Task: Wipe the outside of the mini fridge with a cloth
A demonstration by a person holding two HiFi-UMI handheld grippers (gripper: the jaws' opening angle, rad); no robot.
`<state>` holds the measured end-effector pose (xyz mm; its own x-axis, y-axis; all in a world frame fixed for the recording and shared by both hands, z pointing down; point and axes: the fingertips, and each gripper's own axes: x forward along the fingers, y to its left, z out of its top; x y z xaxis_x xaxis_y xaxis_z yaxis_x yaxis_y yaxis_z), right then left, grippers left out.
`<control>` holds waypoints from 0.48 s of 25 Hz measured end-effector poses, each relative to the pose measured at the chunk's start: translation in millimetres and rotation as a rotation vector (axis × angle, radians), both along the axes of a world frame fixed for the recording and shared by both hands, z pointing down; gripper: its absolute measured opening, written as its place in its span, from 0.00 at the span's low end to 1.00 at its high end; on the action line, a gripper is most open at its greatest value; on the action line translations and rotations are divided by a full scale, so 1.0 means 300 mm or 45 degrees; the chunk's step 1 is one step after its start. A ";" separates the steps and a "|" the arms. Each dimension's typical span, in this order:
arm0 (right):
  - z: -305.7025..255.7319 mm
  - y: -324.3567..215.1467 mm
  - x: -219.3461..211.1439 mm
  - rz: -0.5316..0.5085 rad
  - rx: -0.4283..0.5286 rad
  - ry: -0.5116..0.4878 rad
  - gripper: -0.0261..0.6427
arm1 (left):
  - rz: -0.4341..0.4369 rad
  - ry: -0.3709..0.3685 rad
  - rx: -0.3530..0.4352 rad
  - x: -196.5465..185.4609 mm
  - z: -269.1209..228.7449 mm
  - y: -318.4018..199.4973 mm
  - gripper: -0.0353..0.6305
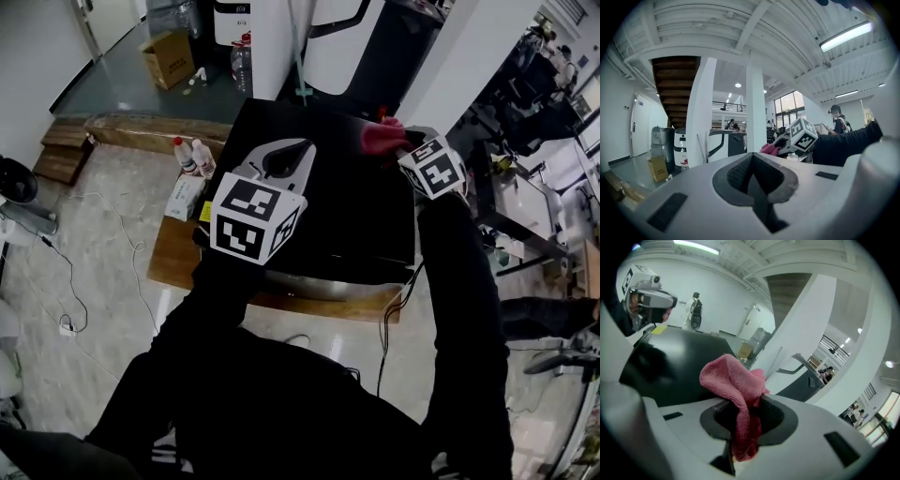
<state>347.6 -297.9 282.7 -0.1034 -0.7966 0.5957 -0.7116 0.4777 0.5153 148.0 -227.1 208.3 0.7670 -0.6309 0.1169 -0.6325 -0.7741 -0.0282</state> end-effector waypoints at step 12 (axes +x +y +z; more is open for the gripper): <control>-0.248 0.137 -0.676 -0.236 0.092 -0.190 0.18 | -0.107 0.012 0.051 -0.476 -0.062 -0.084 0.06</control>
<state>144.9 -256.8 208.2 -0.3341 -0.7957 0.5052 -0.6861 0.5729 0.4485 5.3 -252.5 189.8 0.7119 -0.6973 0.0835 -0.6958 -0.7164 -0.0515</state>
